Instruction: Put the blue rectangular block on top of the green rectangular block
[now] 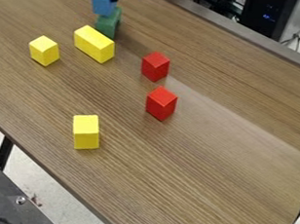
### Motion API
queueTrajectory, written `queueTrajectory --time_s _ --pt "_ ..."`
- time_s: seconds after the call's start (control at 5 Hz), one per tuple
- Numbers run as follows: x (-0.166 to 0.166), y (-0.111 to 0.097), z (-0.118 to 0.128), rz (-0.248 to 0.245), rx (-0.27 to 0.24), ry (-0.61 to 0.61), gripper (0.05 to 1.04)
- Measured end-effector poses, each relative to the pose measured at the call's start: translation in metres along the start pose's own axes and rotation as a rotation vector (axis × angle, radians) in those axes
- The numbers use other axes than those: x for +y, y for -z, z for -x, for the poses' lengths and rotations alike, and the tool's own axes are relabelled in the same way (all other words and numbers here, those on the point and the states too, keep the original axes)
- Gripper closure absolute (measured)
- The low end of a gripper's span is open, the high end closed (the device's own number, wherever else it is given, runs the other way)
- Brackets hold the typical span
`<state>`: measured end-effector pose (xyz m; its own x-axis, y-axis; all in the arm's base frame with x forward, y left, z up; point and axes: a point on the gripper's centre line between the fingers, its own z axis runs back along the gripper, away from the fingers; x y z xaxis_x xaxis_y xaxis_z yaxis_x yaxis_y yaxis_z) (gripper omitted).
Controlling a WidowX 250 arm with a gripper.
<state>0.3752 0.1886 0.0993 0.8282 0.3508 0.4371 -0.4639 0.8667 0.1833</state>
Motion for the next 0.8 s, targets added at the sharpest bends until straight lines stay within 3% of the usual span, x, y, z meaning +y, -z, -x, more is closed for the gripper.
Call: queueTrajectory --time_s 0.4,0.6,0.8 --pt "-0.016 -0.005 0.021 0.000 0.032 0.003 0.584" --pt "-0.019 -0.013 0.021 0.002 0.019 0.012 0.584" --pt "-0.020 -0.009 0.029 0.000 0.039 0.014 0.584"
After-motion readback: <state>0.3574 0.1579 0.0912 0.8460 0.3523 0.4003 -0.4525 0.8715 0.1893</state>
